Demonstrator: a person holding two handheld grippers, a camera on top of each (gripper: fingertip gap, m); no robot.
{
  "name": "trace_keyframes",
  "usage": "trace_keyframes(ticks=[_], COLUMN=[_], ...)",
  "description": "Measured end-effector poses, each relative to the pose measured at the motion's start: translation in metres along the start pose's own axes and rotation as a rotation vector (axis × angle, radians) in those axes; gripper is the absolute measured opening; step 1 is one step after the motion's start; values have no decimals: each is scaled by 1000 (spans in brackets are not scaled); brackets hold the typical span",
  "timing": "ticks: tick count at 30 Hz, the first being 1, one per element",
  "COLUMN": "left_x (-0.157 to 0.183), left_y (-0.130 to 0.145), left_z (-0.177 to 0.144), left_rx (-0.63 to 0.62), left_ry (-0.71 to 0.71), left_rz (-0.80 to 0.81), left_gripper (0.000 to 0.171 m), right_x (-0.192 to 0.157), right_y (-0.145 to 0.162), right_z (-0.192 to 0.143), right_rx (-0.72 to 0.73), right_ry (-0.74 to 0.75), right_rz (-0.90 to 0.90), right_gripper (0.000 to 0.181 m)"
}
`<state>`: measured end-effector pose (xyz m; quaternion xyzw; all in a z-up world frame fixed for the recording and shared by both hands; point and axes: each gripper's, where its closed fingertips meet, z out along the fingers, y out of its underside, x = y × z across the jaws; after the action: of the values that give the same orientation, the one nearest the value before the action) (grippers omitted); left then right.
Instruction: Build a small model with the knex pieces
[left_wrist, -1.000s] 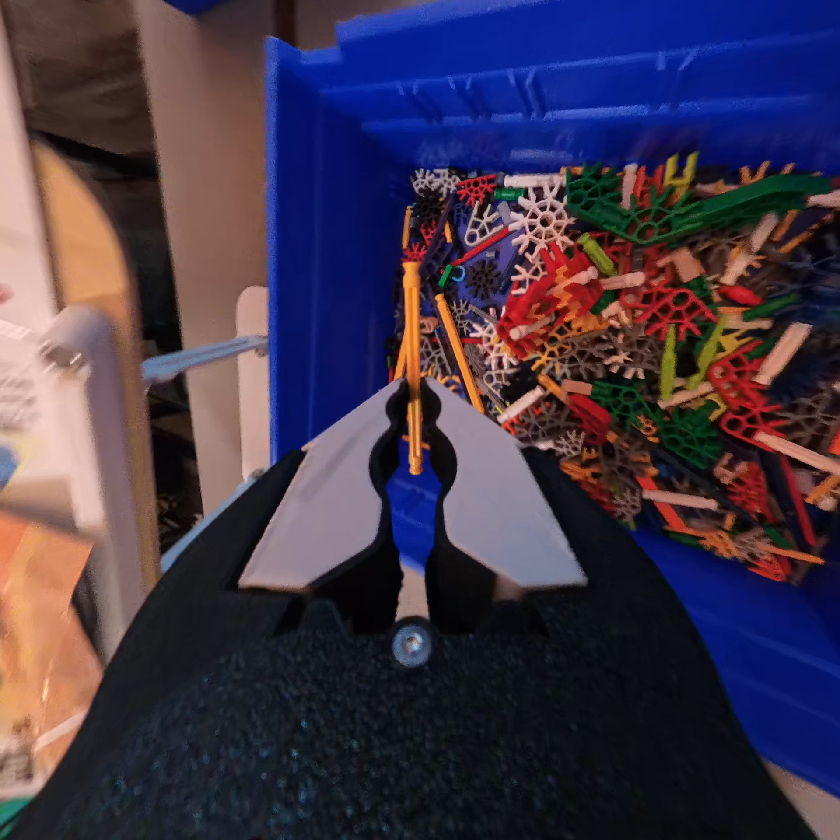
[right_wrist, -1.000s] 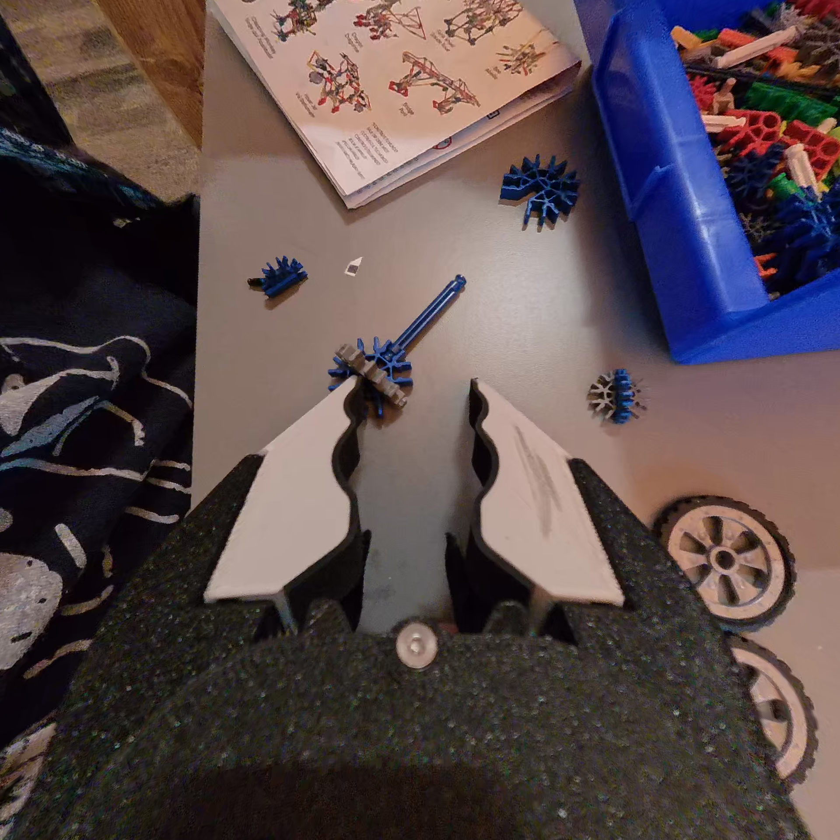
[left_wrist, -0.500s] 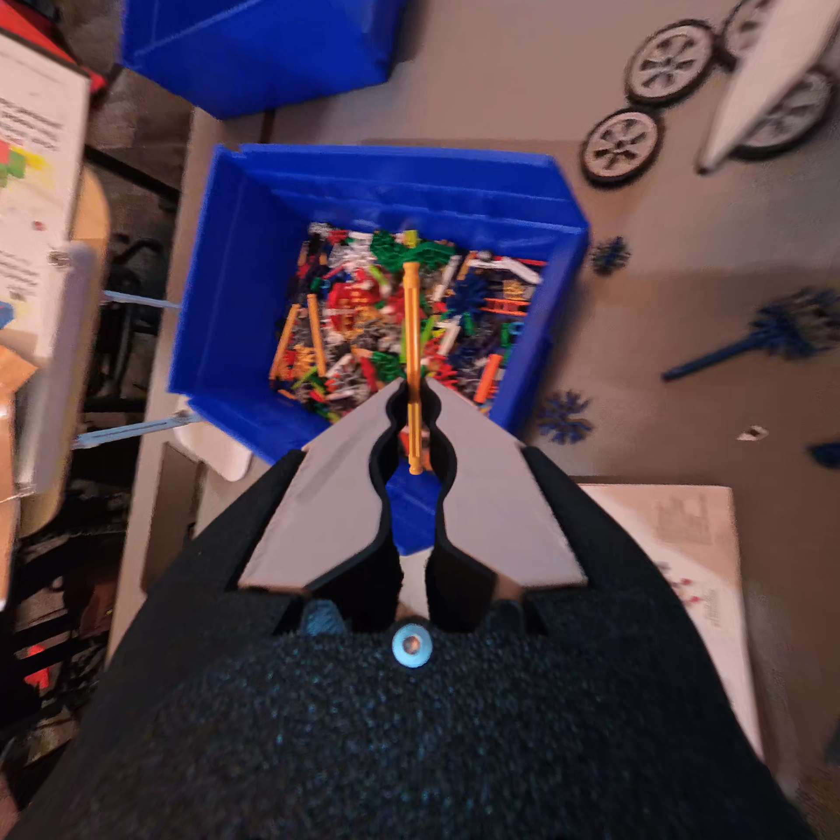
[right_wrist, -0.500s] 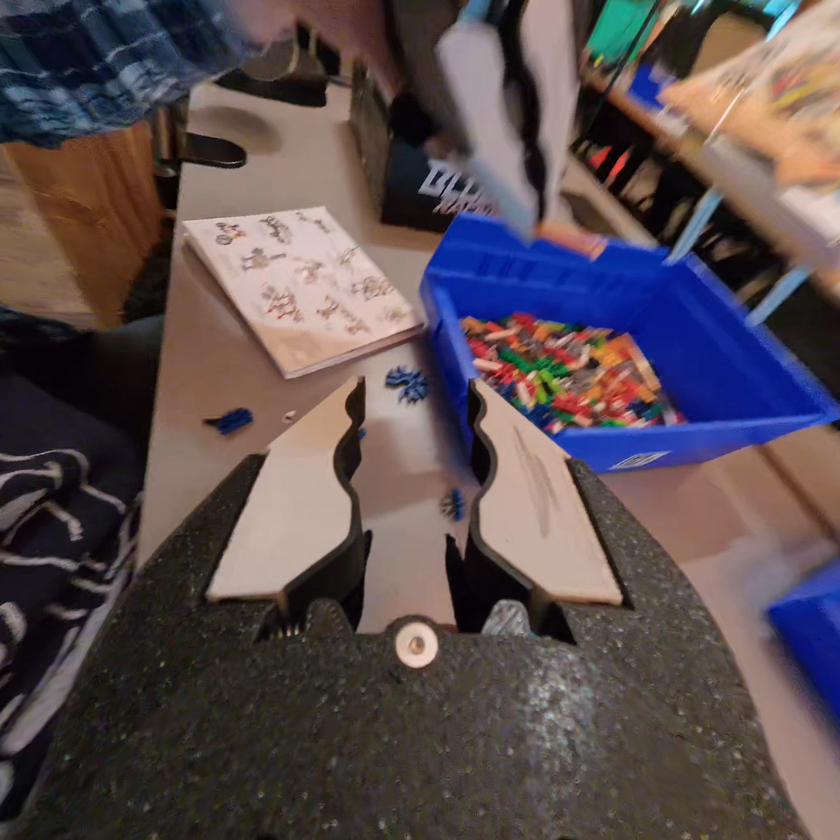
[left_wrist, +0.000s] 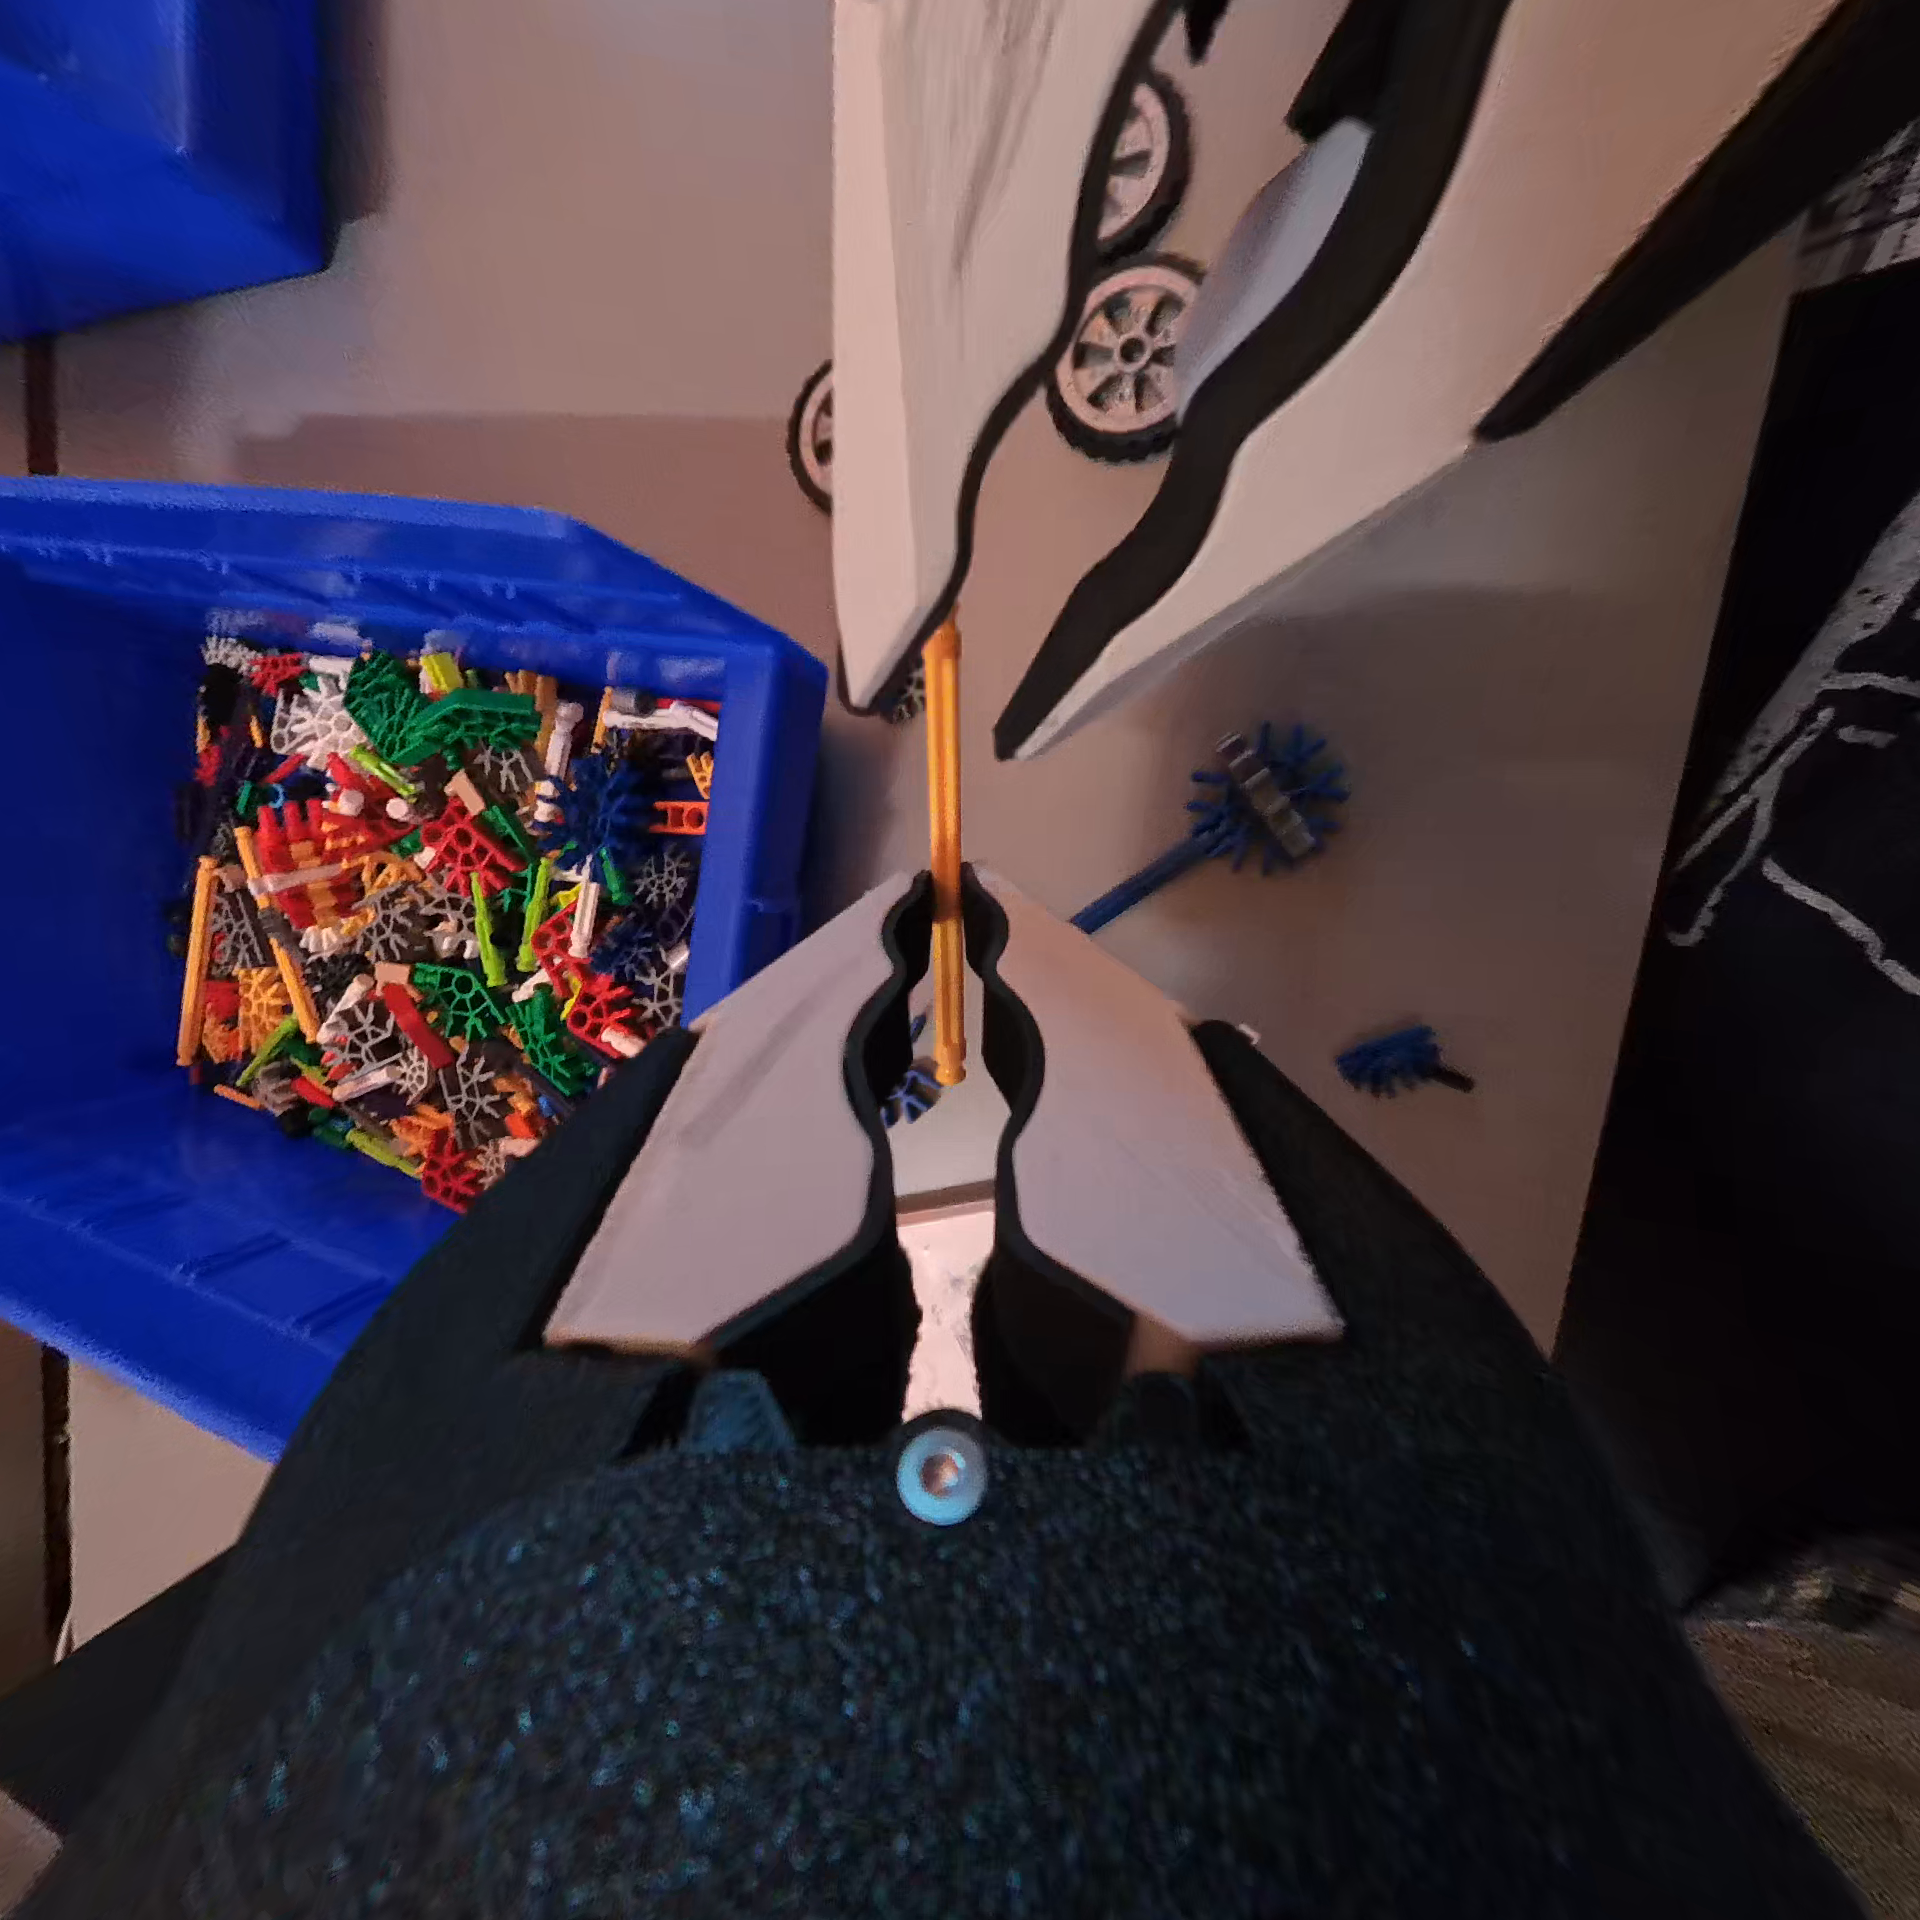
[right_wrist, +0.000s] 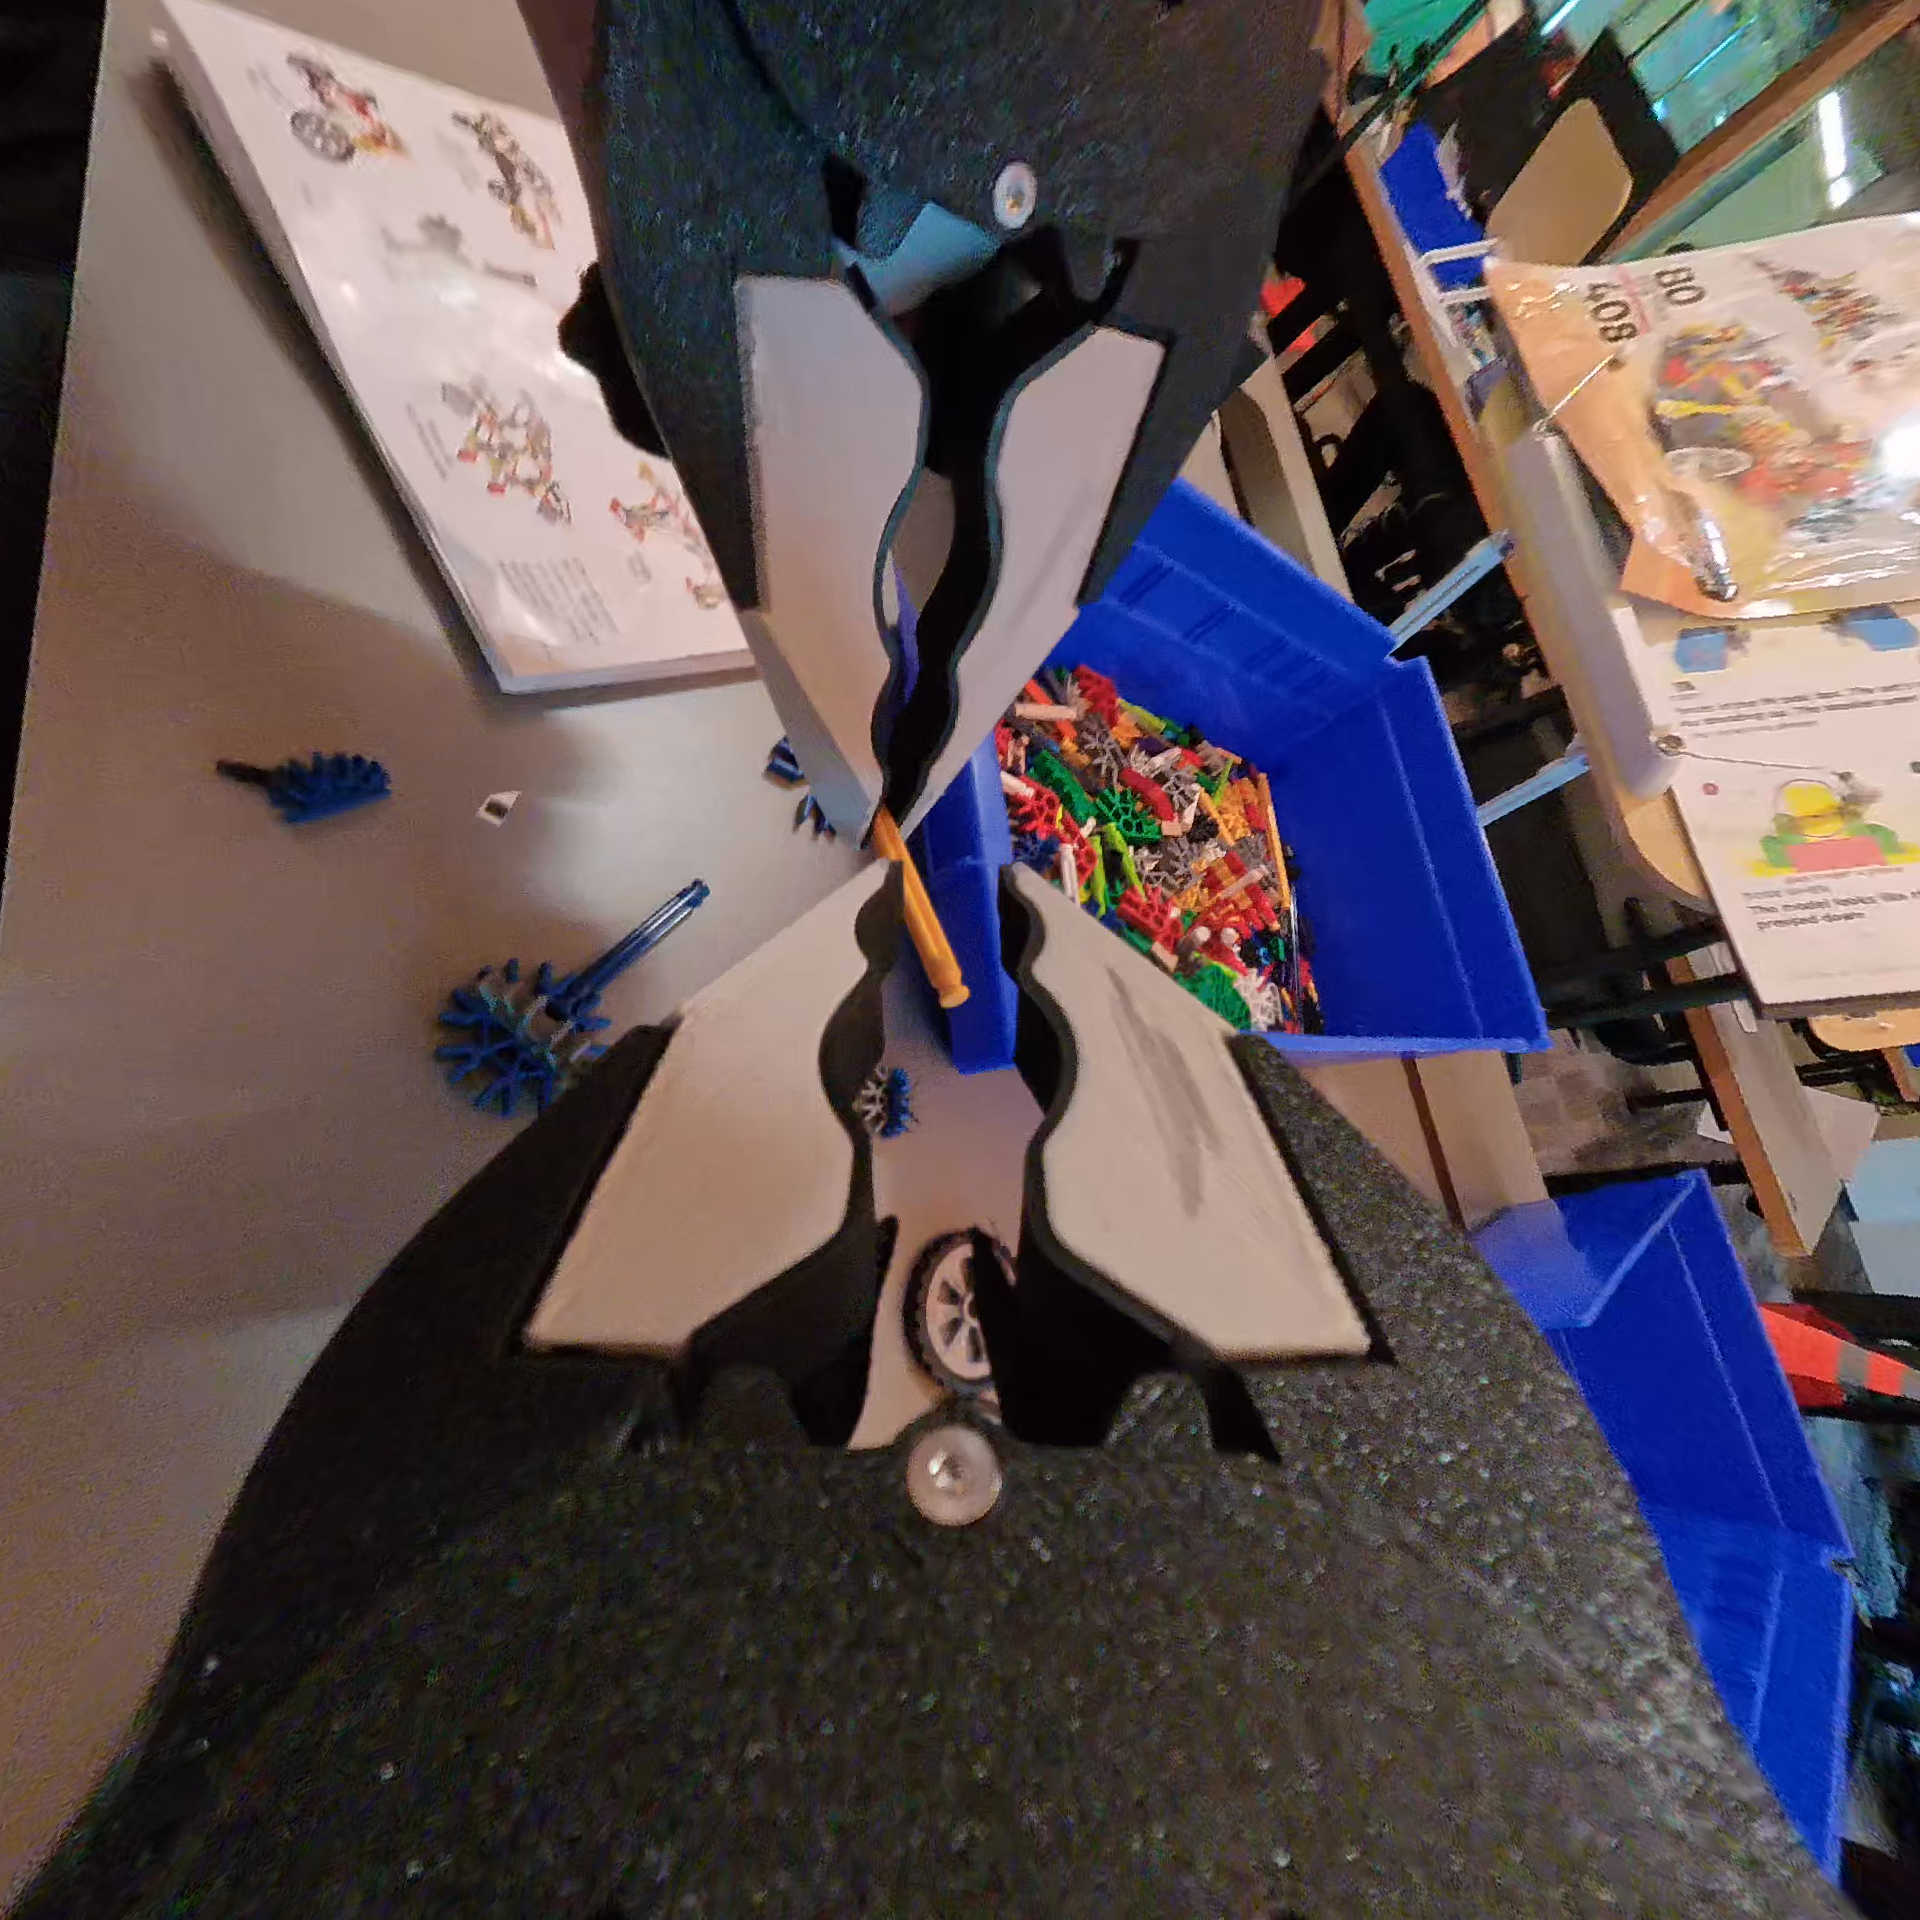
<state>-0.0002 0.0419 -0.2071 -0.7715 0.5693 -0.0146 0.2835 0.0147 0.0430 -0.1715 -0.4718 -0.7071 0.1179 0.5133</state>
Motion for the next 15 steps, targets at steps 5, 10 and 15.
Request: trace_keyframes(ticks=[5,10,15], left_x=[8,23,30], left_y=[-3,-1,-8], left_z=[4,9,12], left_rx=[-2,35,71], left_ry=[3,11,2], left_rz=[23,12,41], left_gripper=[3,3,3], right_x=[-15,-25,-30], right_y=[6,2,11], right_z=[4,-7,-3], right_rx=[-31,31,-6], right_ry=[-76,-133,-146], right_rz=[12,88,50], right_gripper=[13,21,13])
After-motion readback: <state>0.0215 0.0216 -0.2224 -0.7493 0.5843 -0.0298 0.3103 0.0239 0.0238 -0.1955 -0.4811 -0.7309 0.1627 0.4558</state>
